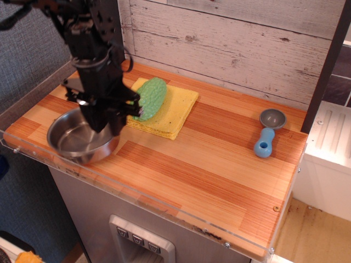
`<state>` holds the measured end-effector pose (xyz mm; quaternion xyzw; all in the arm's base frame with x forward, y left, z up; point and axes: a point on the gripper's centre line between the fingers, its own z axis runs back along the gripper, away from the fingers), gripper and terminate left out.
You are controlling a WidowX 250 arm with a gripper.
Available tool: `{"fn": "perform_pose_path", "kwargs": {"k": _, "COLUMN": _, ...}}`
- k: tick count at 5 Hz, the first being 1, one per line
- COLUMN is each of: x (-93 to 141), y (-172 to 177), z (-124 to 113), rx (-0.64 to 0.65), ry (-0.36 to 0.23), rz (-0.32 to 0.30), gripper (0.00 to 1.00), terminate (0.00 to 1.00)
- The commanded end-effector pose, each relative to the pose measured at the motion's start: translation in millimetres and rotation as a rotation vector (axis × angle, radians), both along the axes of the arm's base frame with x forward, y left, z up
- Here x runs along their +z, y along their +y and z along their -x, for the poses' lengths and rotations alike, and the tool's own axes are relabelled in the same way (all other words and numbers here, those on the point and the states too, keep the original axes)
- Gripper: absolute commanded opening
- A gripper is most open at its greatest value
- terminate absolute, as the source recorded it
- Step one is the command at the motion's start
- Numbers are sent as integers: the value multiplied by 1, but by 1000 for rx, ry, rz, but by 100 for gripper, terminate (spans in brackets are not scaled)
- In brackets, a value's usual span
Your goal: Move the silver pot away from the blue spoon.
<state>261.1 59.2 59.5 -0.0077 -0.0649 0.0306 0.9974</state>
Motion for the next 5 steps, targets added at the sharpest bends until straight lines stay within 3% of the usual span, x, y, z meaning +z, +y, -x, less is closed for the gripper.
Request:
{"fn": "perform_pose_path", "kwargs": {"k": 1, "x": 56, "y": -27, "z": 7, "rx": -65, "ry": -177, "rz": 9, "gripper": 100, "terminate": 0}}
{"fn": "perform_pose_path", "kwargs": {"k": 2, "x": 69, "y": -39, "z": 8, "rx": -71, "ry": -218, "rz": 37, "gripper": 100, "terminate": 0}}
{"fn": "perform_pose_path", "kwargs": {"k": 4, "x": 67, "y": -44, "z": 10, "rx": -75, "ry": -212, "rz": 45, "gripper": 100, "terminate": 0}}
{"fn": "perform_pose_path", "kwargs": {"k": 5, "x": 67, "y": -44, "z": 10, "rx": -75, "ry": -212, "rz": 45, "gripper": 100, "terminate": 100}}
